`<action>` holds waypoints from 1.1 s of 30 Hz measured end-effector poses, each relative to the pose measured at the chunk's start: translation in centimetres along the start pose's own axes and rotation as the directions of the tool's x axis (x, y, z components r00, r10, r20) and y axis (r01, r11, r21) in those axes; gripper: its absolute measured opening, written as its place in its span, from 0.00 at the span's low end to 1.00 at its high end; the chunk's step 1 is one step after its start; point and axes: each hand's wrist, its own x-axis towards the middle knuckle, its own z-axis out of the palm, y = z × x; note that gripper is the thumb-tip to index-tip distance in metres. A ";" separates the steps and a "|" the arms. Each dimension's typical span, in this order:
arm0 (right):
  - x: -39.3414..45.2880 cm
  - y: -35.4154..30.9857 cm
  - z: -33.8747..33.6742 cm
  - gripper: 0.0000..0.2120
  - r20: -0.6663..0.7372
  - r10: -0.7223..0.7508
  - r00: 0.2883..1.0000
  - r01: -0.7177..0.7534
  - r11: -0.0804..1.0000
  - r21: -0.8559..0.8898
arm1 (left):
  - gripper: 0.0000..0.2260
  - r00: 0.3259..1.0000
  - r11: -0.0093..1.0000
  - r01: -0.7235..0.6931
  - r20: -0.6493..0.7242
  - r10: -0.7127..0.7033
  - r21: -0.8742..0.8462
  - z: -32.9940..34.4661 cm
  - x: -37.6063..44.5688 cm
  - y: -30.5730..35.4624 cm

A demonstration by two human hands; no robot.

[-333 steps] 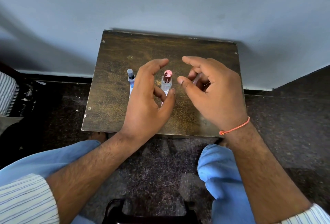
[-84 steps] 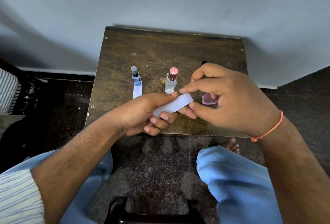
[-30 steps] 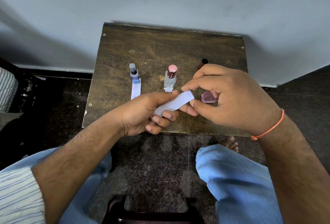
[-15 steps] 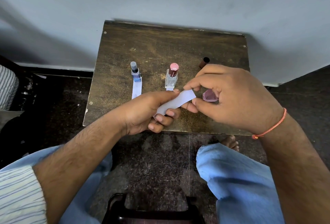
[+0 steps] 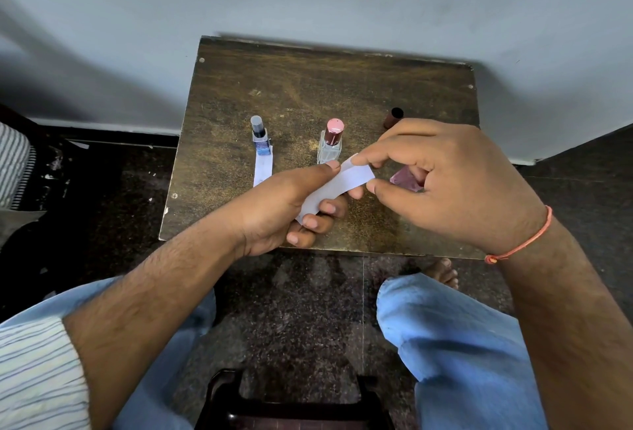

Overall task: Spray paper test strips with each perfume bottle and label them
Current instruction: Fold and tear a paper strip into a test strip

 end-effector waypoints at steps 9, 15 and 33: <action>-0.1 0.8 0.6 0.09 0.036 0.287 0.957 -0.288 0.939 0.188 | 0.16 0.996 0.996 -0.076 -0.036 0.077 0.039 -0.1 0.0 -0.2; 0.0 0.5 0.5 0.06 0.090 0.300 0.950 -0.312 0.930 0.192 | 0.16 0.996 0.996 -0.076 -0.042 0.078 0.057 -0.1 -0.1 -0.2; 0.1 -0.5 -0.1 0.07 0.051 0.230 0.972 -0.235 0.962 0.137 | 0.13 0.991 0.985 -0.113 -0.059 0.121 0.128 0.4 -0.1 -0.2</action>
